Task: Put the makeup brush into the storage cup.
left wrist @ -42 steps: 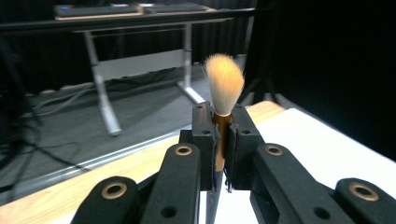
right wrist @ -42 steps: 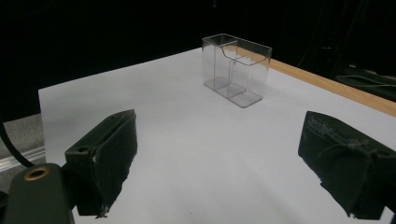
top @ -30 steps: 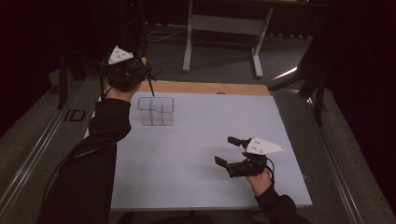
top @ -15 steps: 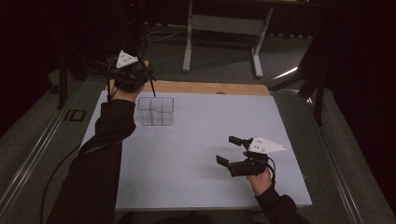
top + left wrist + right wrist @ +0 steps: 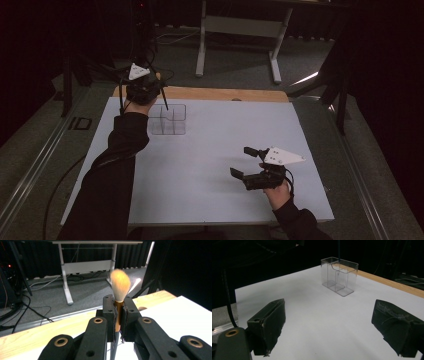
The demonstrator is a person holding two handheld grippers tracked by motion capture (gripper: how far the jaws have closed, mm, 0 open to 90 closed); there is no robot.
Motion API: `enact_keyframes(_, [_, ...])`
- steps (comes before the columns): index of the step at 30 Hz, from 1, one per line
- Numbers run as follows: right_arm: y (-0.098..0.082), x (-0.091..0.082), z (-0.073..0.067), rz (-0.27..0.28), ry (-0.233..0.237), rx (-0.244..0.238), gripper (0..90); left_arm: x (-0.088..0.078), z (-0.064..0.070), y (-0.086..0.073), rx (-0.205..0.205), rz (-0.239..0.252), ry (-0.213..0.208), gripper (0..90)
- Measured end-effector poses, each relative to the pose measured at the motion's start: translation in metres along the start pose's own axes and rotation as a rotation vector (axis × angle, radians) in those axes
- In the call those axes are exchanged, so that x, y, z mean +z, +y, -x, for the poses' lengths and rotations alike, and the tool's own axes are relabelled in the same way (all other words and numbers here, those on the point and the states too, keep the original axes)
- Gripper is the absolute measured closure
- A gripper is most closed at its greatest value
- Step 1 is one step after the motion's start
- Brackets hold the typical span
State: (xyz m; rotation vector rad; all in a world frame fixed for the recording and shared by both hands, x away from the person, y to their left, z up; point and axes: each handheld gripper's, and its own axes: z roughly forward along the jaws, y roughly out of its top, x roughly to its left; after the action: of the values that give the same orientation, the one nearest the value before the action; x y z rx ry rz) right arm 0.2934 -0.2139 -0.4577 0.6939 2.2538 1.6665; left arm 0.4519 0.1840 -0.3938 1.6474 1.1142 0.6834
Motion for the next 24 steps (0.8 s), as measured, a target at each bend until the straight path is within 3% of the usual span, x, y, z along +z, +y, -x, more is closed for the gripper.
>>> enact_keyframes(11, [0.0, 0.0, -0.002, -0.006, 0.0, -0.009, 11.8, 0.011, 0.003, -0.021, -0.018, -0.047, 0.013, 84.0])
enact_keyframes(24, [0.0, 0.0, -0.001, -0.008, 0.002, -0.009, 11.8, 0.019, 0.004, -0.034, -0.054, -0.111, 0.03, 83.7])
